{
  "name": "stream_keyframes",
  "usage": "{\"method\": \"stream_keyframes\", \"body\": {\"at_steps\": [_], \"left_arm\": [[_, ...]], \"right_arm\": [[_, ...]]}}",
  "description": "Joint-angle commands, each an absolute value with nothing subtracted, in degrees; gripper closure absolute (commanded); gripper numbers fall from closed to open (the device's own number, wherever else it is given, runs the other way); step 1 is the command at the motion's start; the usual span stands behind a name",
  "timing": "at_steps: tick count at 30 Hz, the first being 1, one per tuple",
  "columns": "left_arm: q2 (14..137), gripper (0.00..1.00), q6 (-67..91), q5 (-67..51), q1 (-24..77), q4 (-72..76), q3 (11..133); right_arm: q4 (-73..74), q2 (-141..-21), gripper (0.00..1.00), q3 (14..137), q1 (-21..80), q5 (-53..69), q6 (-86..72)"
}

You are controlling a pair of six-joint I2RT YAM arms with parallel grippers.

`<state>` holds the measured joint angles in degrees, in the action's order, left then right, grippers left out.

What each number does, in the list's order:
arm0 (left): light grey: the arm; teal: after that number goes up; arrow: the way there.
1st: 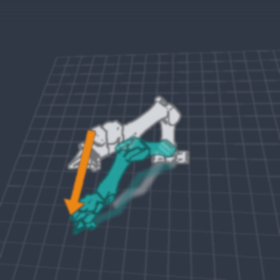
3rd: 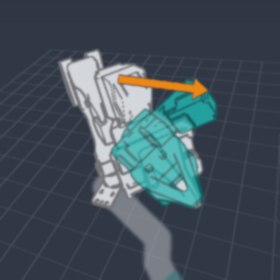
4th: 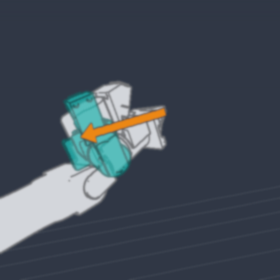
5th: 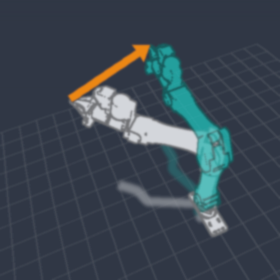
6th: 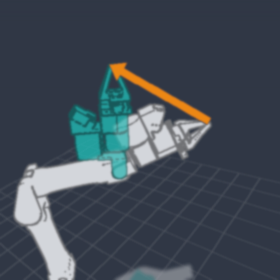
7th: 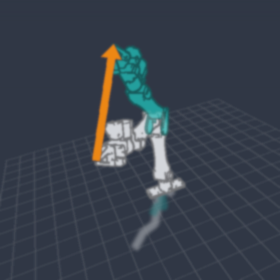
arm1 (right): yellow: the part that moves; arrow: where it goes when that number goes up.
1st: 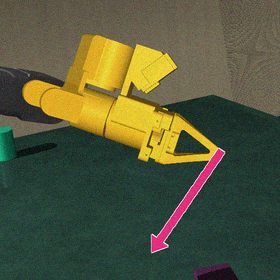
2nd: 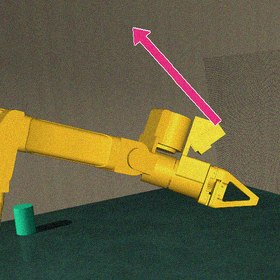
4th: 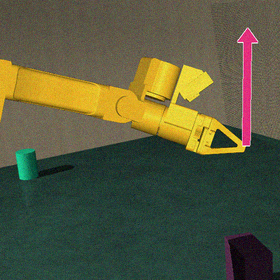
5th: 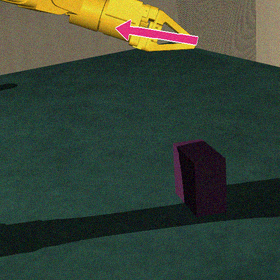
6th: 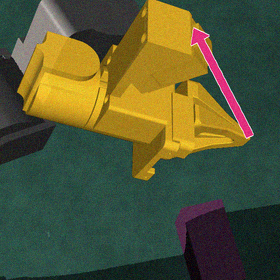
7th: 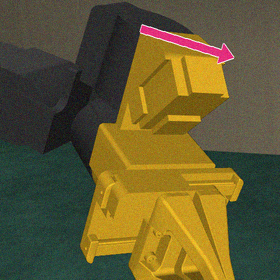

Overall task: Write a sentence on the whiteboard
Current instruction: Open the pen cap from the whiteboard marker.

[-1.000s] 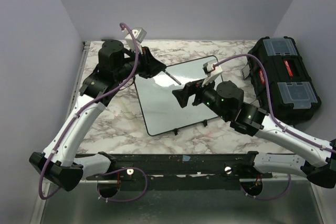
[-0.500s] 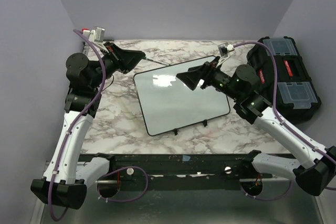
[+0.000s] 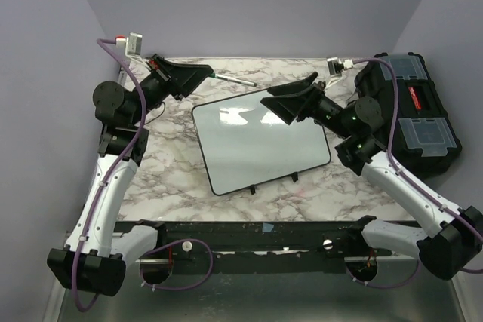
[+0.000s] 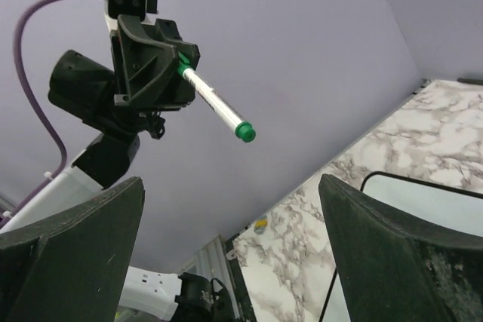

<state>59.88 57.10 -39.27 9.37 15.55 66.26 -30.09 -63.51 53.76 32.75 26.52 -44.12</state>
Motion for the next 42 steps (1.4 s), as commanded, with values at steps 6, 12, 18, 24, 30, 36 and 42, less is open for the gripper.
{"method": "stream_keyframes", "body": {"at_steps": [6, 12, 18, 24, 30, 36, 42], "left_arm": [[55.91, 1.00, 67.63, -37.34, 9.17, 30.11, 58.12], [56.67, 1.00, 66.36, -36.52, 9.67, 28.26, 57.03], [57.93, 1.00, 65.86, -36.12, 10.60, 30.21, 55.62], [61.10, 1.00, 66.50, -35.98, 12.17, 33.12, 55.77], [62.33, 1.00, 67.54, -35.38, 12.57, 36.51, 54.42], [62.99, 1.00, 68.88, -35.14, 12.99, 40.07, 53.07], [62.89, 1.00, 68.83, -34.48, 13.45, 41.09, 52.20]], "right_arm": [[-43.02, -70.36, 0.05, 57.13, 32.17, 33.93, -51.56], [-49.22, -76.72, 0.24, 60.13, 32.17, 38.28, -55.26], [-56.46, -83.25, 0.41, 61.83, 32.17, 40.87, -60.18], [-57.13, -86.04, 0.45, 64.26, 32.17, 42.08, -60.82], [-58.41, -88.21, 0.49, 66.10, 32.17, 42.49, -61.98], [-61.65, -91.28, 0.56, 67.82, 32.12, 43.32, -65.34], [-63.63, -92.29, 0.60, 68.29, 32.17, 43.74, -67.24]]}}
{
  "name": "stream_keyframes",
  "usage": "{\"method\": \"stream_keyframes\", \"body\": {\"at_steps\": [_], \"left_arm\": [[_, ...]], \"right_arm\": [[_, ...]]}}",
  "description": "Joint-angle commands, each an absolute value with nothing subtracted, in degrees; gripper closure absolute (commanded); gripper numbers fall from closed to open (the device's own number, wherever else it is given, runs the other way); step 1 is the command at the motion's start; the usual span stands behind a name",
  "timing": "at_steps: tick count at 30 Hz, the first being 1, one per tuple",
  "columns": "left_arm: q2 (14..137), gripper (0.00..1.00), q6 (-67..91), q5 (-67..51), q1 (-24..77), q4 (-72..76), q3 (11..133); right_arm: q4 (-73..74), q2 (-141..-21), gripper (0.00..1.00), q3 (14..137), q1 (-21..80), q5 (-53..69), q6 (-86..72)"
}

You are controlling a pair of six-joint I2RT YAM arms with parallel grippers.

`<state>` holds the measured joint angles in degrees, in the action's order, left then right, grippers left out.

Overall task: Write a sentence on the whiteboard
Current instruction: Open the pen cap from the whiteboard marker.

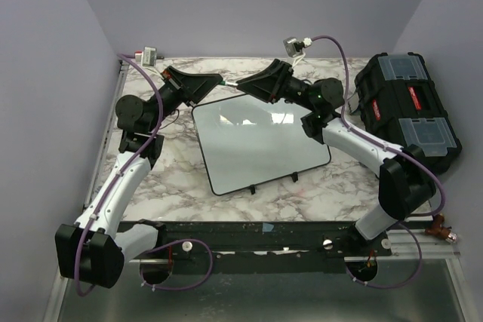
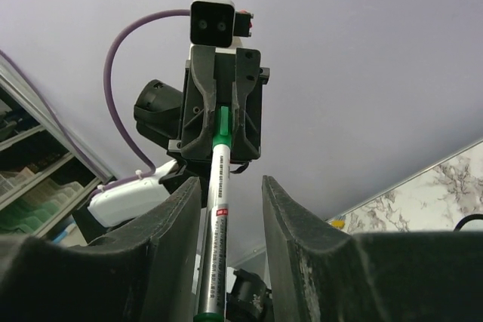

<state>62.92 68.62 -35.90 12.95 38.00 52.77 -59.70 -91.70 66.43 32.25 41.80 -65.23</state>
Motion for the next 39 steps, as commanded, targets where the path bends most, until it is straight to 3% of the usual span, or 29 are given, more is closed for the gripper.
{"method": "stream_keyframes", "body": {"at_steps": [1, 32, 39], "left_arm": [[63.02, 1.00, 68.69, -34.46, 13.45, 40.84, 52.21], [65.53, 1.00, 62.11, -34.71, 17.93, 34.01, 55.70], [63.36, 1.00, 57.22, -34.07, 17.93, 26.15, 57.52]], "right_arm": [[-63.63, -92.29, 0.60, 68.29, 32.17, 43.77, -67.29], [-58.36, -88.75, 0.68, 67.54, 32.31, 44.39, -65.23], [-55.19, -88.20, 0.68, 69.03, 32.32, 44.64, -62.96]]}}
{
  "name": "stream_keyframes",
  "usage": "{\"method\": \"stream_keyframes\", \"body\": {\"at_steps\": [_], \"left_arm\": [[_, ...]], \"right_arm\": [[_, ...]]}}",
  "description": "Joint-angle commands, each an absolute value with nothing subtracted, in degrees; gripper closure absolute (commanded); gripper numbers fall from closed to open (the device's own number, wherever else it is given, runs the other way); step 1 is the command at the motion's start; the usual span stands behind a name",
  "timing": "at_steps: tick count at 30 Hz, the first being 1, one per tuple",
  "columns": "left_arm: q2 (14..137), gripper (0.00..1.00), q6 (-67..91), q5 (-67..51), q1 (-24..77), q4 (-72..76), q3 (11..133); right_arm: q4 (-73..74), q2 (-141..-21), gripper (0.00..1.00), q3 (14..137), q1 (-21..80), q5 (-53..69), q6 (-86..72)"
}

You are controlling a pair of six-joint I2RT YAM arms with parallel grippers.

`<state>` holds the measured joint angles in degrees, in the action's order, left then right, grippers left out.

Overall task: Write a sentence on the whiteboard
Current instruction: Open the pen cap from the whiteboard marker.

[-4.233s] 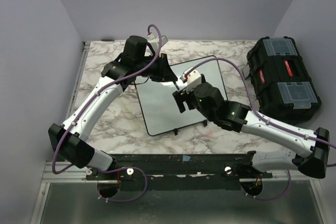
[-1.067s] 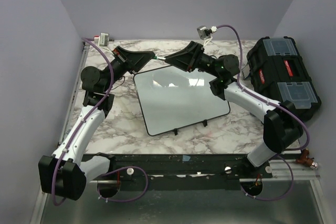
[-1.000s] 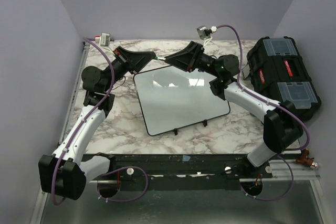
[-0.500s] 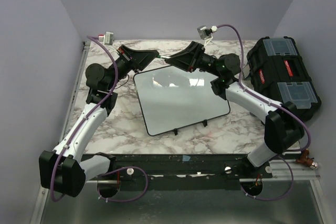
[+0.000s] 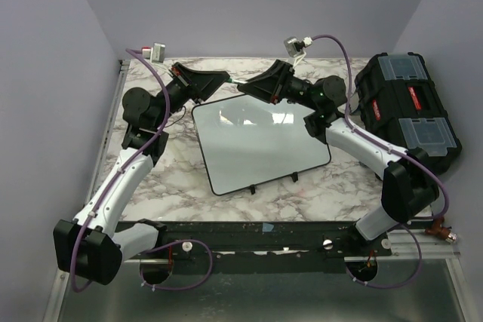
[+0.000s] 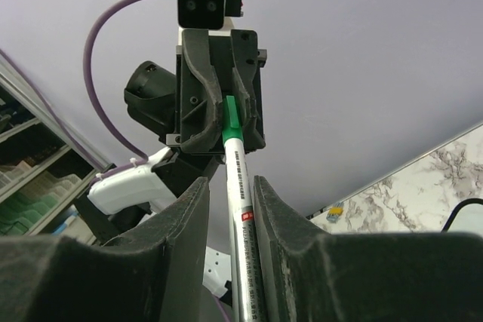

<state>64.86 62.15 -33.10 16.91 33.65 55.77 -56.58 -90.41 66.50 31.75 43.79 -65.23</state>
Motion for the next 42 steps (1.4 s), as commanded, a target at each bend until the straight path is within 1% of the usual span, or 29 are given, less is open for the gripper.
{"method": "stream_keyframes", "body": {"at_steps": [1, 6, 23, 29, 34, 40, 41, 42], "left_arm": [[63.12, 1.00, 56.65, -33.97, 17.93, 25.21, 57.77], [62.51, 1.00, 55.46, -33.51, 17.93, 23.16, 58.18], [62.26, 1.00, 54.84, -31.91, 17.84, 21.64, 57.44], [62.40, 1.00, 54.76, -31.99, 17.84, 21.62, 57.47], [62.56, 1.00, 54.81, -31.99, 17.84, 21.71, 57.47], [62.58, 1.00, 55.02, -31.97, 17.89, 21.80, 57.49], [62.65, 1.00, 55.02, -31.99, 17.84, 21.74, 57.48], [62.62, 1.00, 55.02, -32.08, 17.85, 21.71, 57.54]], "right_arm": [[-54.80, -88.16, 0.68, 69.15, 32.34, 44.69, -62.65], [-54.79, -87.90, 0.68, 69.01, 32.31, 44.50, -62.27], [-63.22, -89.74, 0.68, 69.43, 32.32, 44.55, -69.17], [-61.89, -89.74, 0.76, 69.70, 32.34, 44.56, -68.49], [-61.49, -89.76, 0.79, 69.61, 32.33, 43.99, -68.29], [-62.55, -89.95, 0.79, 69.61, 32.31, 43.12, -68.93], [-62.73, -89.91, 0.80, 69.61, 32.30, 43.00, -68.94], [-62.83, -89.90, 0.84, 69.61, 32.32, 43.01, -68.85]]}}
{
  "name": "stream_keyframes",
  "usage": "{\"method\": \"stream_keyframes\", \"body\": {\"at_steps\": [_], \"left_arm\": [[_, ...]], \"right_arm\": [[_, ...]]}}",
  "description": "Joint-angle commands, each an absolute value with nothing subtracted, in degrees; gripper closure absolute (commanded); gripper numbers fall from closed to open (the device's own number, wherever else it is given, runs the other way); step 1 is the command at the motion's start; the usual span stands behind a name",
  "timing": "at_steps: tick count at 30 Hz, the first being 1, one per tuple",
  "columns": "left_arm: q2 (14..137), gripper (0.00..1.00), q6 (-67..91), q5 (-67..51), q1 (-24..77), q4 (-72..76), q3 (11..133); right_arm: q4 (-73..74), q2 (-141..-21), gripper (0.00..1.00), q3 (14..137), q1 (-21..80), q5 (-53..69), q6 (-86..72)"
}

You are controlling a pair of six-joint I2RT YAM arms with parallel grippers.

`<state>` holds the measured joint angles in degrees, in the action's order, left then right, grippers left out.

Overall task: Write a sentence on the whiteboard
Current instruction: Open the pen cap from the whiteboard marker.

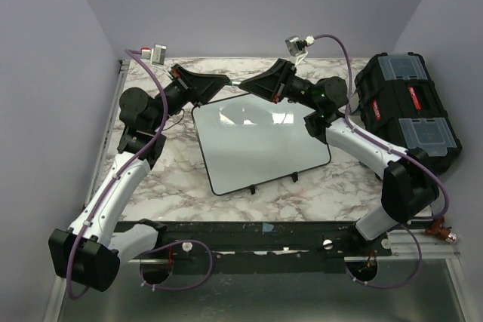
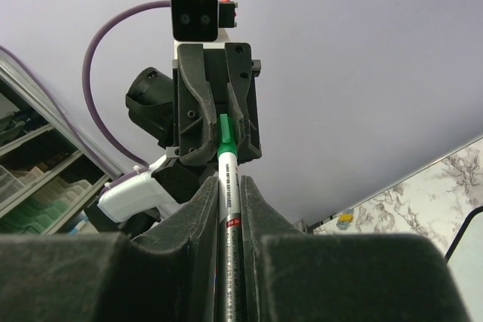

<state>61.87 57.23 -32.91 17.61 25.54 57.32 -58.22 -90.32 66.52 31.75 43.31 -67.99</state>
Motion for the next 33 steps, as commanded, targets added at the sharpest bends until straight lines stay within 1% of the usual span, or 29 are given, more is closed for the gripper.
{"method": "stream_keyframes", "body": {"at_steps": [1, 4, 19, 33], "left_arm": [[62.58, 1.00, 55.02, -32.13, 17.84, 21.71, 57.56], [62.44, 1.00, 55.02, -32.16, 17.84, 21.71, 57.54], [59.87, 1.00, 55.75, -29.42, 16.84, 21.45, 55.73], [55.44, 1.00, 60.53, -28.16, 11.01, 25.80, 49.56]], "right_arm": [[-62.92, -89.90, 0.88, 69.61, 32.30, 43.06, -68.75], [-63.02, -89.74, 0.99, 69.36, 32.25, 42.89, -68.64], [-63.25, -87.29, 0.99, 64.73, 32.34, 42.04, -67.32], [-67.96, -88.19, 0.99, 59.82, 32.34, 42.26, -70.30]]}}
